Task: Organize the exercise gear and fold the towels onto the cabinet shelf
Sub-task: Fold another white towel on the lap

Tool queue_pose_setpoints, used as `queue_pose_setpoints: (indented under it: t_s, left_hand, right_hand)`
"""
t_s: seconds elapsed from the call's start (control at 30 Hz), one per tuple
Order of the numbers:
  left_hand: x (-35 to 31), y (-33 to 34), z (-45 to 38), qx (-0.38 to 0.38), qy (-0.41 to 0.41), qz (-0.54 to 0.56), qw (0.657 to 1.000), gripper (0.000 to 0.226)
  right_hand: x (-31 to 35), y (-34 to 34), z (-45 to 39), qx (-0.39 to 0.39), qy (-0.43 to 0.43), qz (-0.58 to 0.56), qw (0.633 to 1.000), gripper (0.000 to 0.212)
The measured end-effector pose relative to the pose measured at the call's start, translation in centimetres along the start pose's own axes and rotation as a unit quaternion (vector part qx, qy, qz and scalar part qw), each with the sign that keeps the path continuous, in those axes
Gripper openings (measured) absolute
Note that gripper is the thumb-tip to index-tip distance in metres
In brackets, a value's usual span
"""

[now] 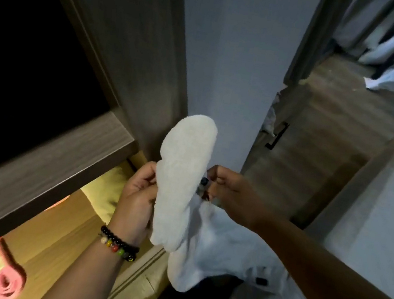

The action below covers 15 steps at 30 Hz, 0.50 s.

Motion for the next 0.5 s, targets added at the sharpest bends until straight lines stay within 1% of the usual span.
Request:
queue_pose_setpoints:
  t_s: [0.03,0.1,0.17,0.27,0.33,0.4,0.5]
  left_hand:
    - [-0.2,-0.5,0.3,-0.015,0.01,-0.017,1.0,0.015]
    - [-0.2,-1.9,1.2,-0.063,0.018,-0.047,0.997,0.023]
    - [-0.2,-4.1,2.3,-0.113,0.024,-0.049,0.992,0.024]
    - [-0.3,-8.5,4.2,-0.182,0.031,-0.017,0.983,0.024]
    - [-0.3,-11.6,5.7,-0.222,0.037,-0.028,0.974,0.024]
    - [-0.6,-14.1,7.3,-0.25,0.043,-0.063,0.965,0.02]
    - [-0.9,-17.2,9.8,-0.269,0.038,-0.114,0.955,0.017]
  right_hand:
    - [0.8,0.1,-0.4,0.006,-0.019,-0.002,1.0,0.009]
    - [2.6,-0.1,-1.0,0.004,-0.073,0.025,0.997,0.022]
    - [3.8,0.3,-1.1,0.021,-0.107,0.048,0.993,0.021]
    - [4.1,2.0,-0.7,0.065,-0.106,0.071,0.99,0.022]
    - [4.5,3.3,-0.2,0.08,-0.107,0.097,0.986,0.021]
    - [5.9,4.4,0.2,0.079,-0.124,0.109,0.983,0.021]
    - [8.9,5.6,0.4,0.071,-0.188,0.108,0.974,0.021]
Point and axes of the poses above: each hand's wrist, its own z-axis away from the middle knuckle, its own y-axis out of the palm, x = y × z, the point moved 8 cm from there along -z, towards the middle knuckle, and after that the axes turned 1 degree about -x, right-handed, at the moved point
